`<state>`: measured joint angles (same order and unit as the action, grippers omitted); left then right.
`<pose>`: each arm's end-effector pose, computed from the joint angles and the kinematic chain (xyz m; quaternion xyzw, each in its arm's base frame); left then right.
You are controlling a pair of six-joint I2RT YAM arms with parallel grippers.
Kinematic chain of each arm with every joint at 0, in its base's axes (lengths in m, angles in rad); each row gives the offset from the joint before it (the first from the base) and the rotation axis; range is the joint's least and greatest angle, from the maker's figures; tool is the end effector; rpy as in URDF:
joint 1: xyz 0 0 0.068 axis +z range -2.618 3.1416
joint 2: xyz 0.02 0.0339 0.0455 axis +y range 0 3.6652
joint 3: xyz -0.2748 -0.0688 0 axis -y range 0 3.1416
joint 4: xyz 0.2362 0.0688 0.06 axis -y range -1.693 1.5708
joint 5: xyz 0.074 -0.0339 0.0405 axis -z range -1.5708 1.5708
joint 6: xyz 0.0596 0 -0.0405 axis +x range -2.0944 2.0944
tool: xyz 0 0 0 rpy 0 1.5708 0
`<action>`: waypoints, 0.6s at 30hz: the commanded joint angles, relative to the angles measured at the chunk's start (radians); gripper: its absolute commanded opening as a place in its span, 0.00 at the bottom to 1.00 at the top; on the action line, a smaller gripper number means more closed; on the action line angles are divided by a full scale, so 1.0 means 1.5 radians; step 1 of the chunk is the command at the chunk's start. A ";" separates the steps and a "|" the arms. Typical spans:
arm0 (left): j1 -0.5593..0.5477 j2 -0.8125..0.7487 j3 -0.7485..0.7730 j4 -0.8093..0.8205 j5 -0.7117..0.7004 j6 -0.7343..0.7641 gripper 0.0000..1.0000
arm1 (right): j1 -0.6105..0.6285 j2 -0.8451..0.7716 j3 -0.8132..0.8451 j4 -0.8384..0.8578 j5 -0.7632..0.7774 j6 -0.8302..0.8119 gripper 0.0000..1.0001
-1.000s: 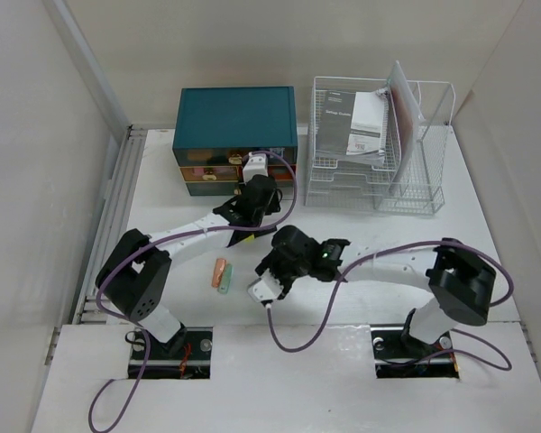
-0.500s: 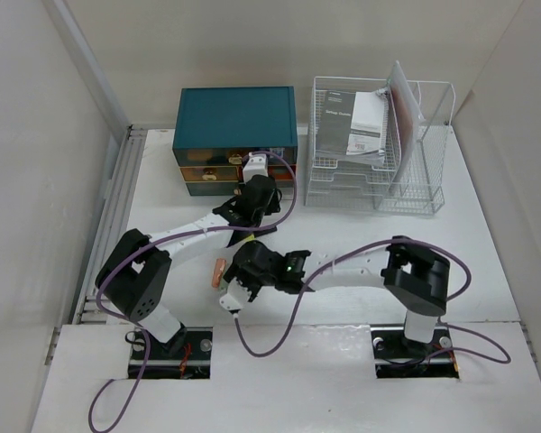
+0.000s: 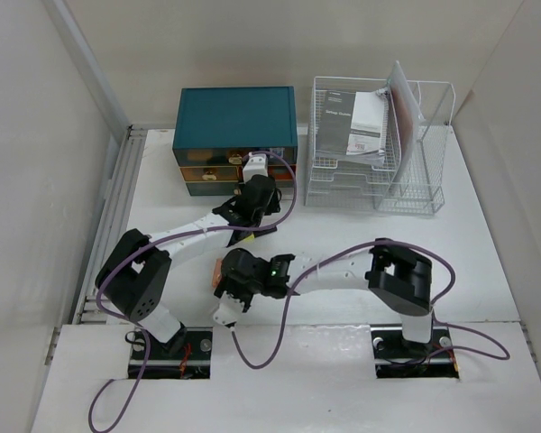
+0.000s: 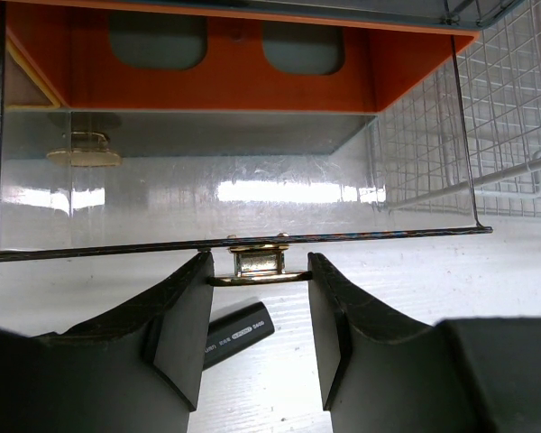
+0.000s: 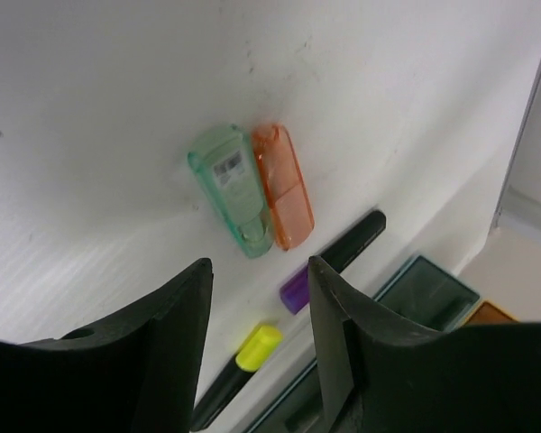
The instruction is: Organize the desk
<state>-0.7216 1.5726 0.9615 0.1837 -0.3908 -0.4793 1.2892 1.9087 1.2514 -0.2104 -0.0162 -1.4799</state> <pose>0.2897 -0.2246 0.2484 -0.0046 0.8316 -0.1652 0.5302 0.1161 0.4048 0.1740 -0.9231 0.1711 -0.0252 0.3435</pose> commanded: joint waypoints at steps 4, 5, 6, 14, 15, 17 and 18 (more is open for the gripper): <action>0.001 -0.022 -0.015 0.018 0.030 -0.004 0.02 | 0.008 0.051 0.089 -0.107 -0.073 -0.001 0.50; 0.001 -0.022 -0.015 0.018 0.037 -0.004 0.02 | 0.008 0.051 0.089 -0.107 -0.082 -0.001 0.50; 0.001 -0.022 -0.015 0.018 0.037 -0.004 0.02 | 0.008 0.059 0.089 -0.107 -0.082 -0.001 0.50; 0.001 -0.016 -0.015 0.024 0.037 -0.004 0.02 | 0.008 0.085 0.091 -0.141 -0.109 -0.001 0.50; 0.001 -0.016 -0.015 0.024 0.037 -0.004 0.02 | 0.008 0.085 0.091 -0.141 -0.115 -0.001 0.50; 0.001 -0.016 -0.015 0.024 0.037 -0.004 0.02 | 0.008 0.093 0.098 -0.147 -0.115 -0.001 0.50; 0.001 -0.016 -0.015 0.024 0.037 -0.004 0.02 | 0.008 0.101 0.104 -0.147 -0.122 -0.001 0.50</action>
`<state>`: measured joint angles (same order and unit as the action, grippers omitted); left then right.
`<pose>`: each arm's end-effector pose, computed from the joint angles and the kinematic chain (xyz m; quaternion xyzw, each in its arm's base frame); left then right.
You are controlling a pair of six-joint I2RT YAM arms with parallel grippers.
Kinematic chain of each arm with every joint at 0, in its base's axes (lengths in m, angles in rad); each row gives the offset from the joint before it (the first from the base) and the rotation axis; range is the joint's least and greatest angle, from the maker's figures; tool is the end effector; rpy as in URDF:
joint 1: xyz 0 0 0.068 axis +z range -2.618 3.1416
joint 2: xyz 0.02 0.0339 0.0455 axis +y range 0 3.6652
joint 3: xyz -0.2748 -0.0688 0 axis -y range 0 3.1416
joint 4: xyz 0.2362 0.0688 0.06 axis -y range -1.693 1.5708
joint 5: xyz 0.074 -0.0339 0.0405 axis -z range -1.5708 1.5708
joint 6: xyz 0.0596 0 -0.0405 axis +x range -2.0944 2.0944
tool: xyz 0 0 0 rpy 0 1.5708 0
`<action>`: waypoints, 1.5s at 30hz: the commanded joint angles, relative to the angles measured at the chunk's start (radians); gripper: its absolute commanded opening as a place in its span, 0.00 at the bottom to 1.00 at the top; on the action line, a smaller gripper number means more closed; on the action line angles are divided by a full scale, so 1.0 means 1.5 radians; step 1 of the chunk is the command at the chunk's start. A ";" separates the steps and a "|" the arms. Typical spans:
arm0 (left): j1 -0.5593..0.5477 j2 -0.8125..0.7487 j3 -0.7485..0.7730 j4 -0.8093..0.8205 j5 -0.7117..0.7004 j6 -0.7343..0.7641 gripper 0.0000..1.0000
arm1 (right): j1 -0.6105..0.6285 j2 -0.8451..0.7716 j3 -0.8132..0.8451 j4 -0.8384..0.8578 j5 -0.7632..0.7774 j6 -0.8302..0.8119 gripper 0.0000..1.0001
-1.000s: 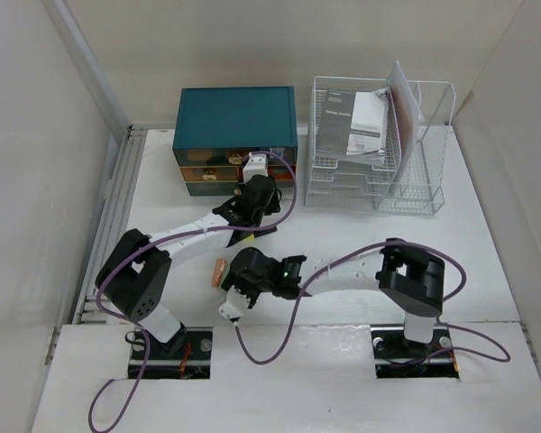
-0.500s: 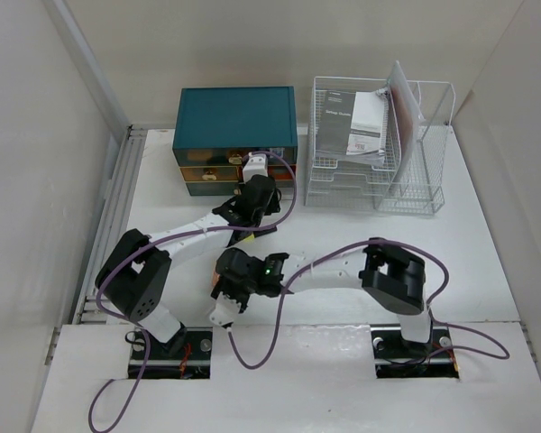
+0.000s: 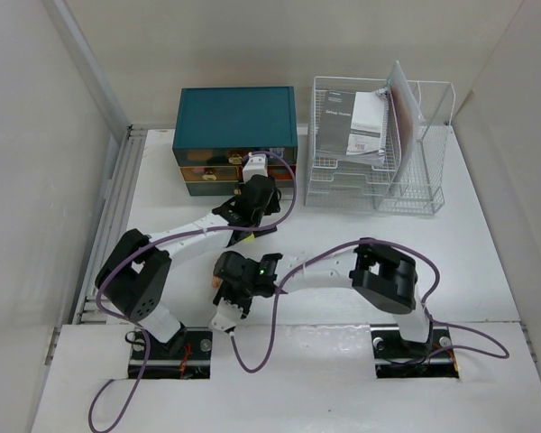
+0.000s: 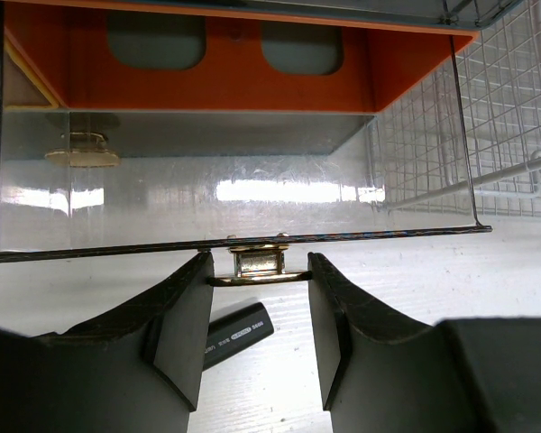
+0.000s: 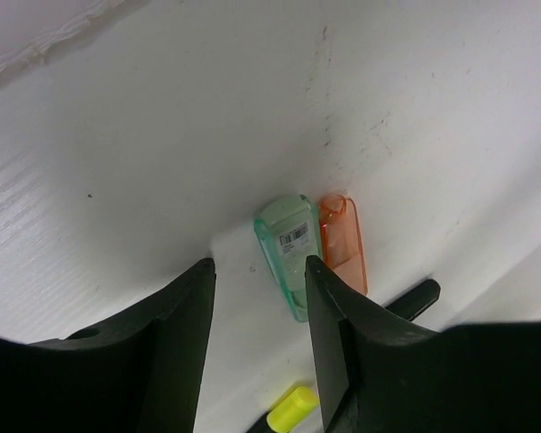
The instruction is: Organize the desk
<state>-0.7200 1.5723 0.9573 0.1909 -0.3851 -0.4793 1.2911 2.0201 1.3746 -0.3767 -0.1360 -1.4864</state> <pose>0.2897 -0.2243 0.2478 -0.0041 0.8311 -0.1678 0.5303 0.1119 0.4189 0.1533 -0.9479 0.1558 0.0387 0.2753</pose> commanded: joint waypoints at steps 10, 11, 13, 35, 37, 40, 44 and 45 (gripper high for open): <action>0.000 -0.015 -0.012 0.019 0.039 -0.004 0.02 | 0.006 0.066 0.086 -0.042 -0.042 0.063 0.49; 0.000 -0.015 -0.012 0.019 0.039 -0.004 0.02 | 0.006 0.075 0.086 -0.042 -0.042 0.063 0.49; 0.000 -0.015 -0.012 0.019 0.039 -0.004 0.02 | 0.006 0.082 0.092 -0.051 -0.036 0.071 0.49; 0.000 -0.021 -0.012 0.013 0.039 -0.004 0.02 | 0.006 0.124 0.110 -0.282 -0.066 0.026 0.48; 0.000 -0.021 -0.012 0.013 0.039 -0.004 0.02 | 0.006 0.131 0.110 -0.288 -0.066 0.026 0.48; 0.000 -0.021 -0.012 0.013 0.039 -0.004 0.02 | 0.006 0.131 0.116 -0.288 -0.066 0.034 0.48; 0.000 -0.021 -0.012 0.013 0.039 -0.004 0.02 | 0.006 0.122 0.099 -0.194 -0.049 0.101 0.43; 0.000 -0.021 -0.012 0.013 0.039 -0.004 0.02 | 0.006 0.115 0.099 -0.177 -0.042 0.114 0.43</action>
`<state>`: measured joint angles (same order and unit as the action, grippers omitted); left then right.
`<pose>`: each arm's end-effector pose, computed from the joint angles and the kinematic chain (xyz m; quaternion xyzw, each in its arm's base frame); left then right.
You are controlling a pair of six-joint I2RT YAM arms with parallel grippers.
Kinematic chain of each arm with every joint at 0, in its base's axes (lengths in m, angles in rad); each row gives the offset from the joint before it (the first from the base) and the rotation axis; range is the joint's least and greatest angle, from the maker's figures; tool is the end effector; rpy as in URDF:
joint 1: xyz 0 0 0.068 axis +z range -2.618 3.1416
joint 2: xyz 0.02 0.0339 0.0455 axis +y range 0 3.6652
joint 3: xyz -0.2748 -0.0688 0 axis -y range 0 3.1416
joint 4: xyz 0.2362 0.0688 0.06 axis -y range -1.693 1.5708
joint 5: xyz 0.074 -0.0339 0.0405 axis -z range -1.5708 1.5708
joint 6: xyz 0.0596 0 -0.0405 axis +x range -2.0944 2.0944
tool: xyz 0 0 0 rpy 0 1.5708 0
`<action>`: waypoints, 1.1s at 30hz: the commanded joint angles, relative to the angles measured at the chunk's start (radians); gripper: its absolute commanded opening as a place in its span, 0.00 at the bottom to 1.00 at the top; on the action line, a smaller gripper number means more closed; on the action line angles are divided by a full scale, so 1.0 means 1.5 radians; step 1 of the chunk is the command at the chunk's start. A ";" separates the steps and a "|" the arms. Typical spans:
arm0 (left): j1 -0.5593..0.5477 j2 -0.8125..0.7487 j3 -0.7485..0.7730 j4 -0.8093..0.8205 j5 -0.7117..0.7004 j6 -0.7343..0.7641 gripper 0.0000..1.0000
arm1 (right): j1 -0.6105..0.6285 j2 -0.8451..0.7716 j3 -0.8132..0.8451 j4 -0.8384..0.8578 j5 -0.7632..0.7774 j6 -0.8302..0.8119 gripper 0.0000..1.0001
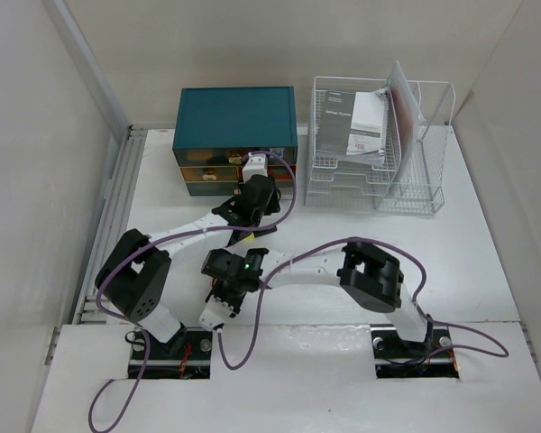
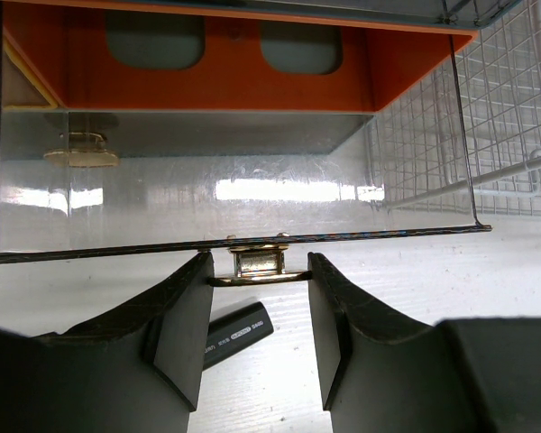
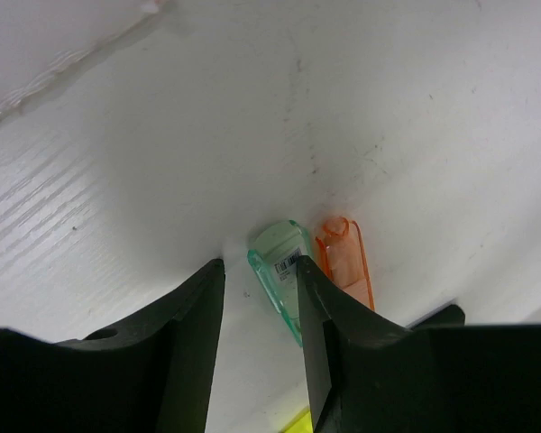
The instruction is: Organize the desk
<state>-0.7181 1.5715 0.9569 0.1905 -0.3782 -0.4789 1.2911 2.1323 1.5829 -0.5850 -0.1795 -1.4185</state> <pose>0.2899 -0.2240 0.2479 -0.0028 0.8314 -0.1697 0.5291 0.1154 0.4404 0.1537 -0.9539 0.1894 0.0736 0.2207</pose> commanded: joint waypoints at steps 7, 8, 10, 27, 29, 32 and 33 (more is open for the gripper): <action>-0.001 -0.021 -0.012 0.013 0.040 -0.004 0.02 | 0.006 0.053 -0.033 0.018 0.031 0.145 0.43; -0.001 -0.027 -0.012 0.013 0.040 -0.004 0.02 | 0.006 0.053 -0.033 0.018 0.039 0.145 0.43; -0.001 -0.027 -0.012 0.013 0.040 -0.004 0.02 | 0.006 0.053 -0.042 0.039 0.052 0.151 0.43; -0.001 -0.027 -0.012 0.013 0.040 -0.004 0.01 | 0.006 0.093 0.015 -0.080 0.050 0.138 0.46; -0.001 -0.027 -0.012 0.013 0.040 -0.004 0.01 | 0.006 0.106 0.032 -0.123 0.035 0.132 0.46; -0.001 -0.033 -0.012 0.013 0.047 -0.010 0.01 | 0.006 0.112 0.032 -0.159 0.013 0.100 0.46; -0.001 -0.033 -0.012 0.013 0.047 -0.010 0.01 | 0.006 0.112 0.032 -0.179 0.007 0.086 0.46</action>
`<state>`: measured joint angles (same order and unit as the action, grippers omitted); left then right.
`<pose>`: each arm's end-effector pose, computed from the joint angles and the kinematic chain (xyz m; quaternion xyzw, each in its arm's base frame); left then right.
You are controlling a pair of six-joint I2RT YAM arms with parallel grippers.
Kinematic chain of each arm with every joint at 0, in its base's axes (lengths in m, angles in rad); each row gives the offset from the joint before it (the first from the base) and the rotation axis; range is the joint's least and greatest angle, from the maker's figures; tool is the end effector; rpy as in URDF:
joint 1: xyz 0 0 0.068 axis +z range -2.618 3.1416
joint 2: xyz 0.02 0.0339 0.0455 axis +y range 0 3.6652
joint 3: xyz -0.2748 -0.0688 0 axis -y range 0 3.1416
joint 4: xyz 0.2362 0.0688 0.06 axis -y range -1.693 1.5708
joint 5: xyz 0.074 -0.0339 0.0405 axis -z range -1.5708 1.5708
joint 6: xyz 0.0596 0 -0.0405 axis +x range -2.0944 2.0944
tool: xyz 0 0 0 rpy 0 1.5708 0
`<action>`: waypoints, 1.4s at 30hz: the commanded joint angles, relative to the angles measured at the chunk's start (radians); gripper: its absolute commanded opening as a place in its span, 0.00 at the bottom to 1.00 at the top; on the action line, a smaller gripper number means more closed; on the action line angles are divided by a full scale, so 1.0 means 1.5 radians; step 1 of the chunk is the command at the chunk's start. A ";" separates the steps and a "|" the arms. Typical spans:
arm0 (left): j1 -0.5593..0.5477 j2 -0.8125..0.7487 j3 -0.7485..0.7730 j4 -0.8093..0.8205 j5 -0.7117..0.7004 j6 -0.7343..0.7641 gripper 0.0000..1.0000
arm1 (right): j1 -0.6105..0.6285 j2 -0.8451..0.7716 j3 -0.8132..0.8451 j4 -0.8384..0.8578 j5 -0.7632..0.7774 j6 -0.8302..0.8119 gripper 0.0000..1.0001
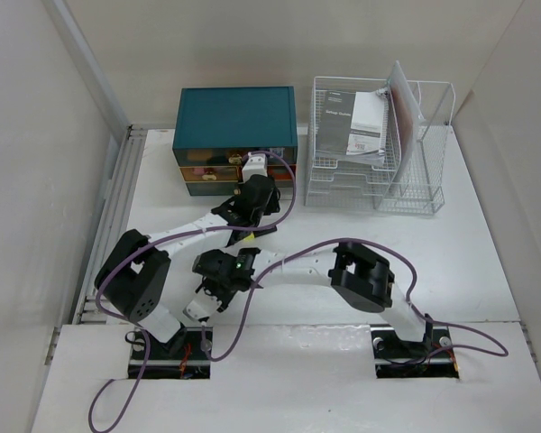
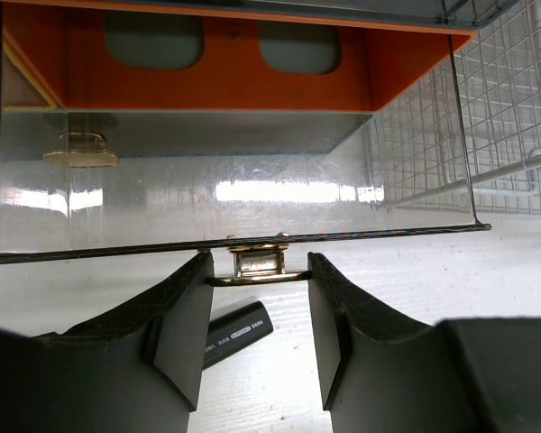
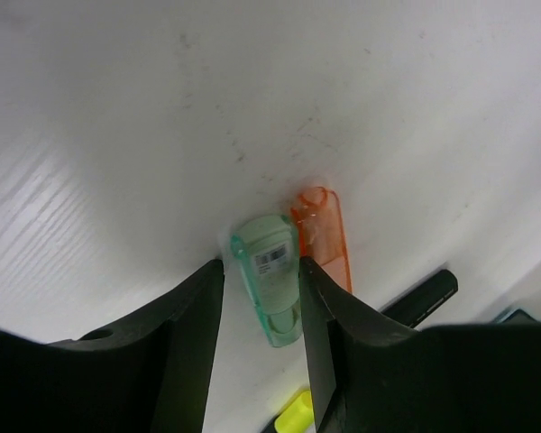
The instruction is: Organize the desk
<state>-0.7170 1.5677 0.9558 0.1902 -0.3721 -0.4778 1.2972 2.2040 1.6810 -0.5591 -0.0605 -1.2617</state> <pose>0.2895 -0.2236 0.2487 -0.0014 0.8311 -0.1720 0.5289 0.1262 0.4630 0.1512 -0.9311 0.2716 0.0336 0.2413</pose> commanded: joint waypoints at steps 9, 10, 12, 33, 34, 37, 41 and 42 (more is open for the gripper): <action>-0.002 -0.037 -0.017 0.019 0.043 -0.011 0.01 | 0.002 0.078 -0.027 -0.272 -0.112 -0.048 0.46; -0.002 -0.037 -0.017 0.019 0.043 -0.011 0.01 | 0.002 0.078 -0.020 -0.273 -0.112 -0.048 0.46; -0.002 -0.037 -0.017 0.019 0.043 -0.011 0.01 | 0.002 0.090 -0.012 -0.304 -0.112 -0.054 0.46; -0.002 -0.037 -0.017 0.019 0.049 -0.011 0.01 | 0.002 0.043 -0.090 -0.172 -0.027 0.012 0.46; -0.002 -0.037 -0.017 0.019 0.049 -0.011 0.01 | 0.002 0.033 -0.096 -0.160 -0.017 0.019 0.47; -0.002 -0.037 -0.017 0.019 0.049 -0.011 0.01 | 0.002 0.020 -0.103 -0.144 -0.009 0.019 0.51; -0.002 -0.037 -0.017 0.019 0.049 -0.011 0.01 | 0.002 -0.004 -0.103 -0.150 -0.003 0.019 0.55; -0.002 -0.037 -0.017 0.019 0.049 -0.011 0.01 | 0.002 -0.004 -0.103 -0.157 -0.003 0.019 0.55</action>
<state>-0.7158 1.5562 0.9421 0.1982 -0.3622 -0.4786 1.3048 2.1284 1.5990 -0.6704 -0.0689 -1.2675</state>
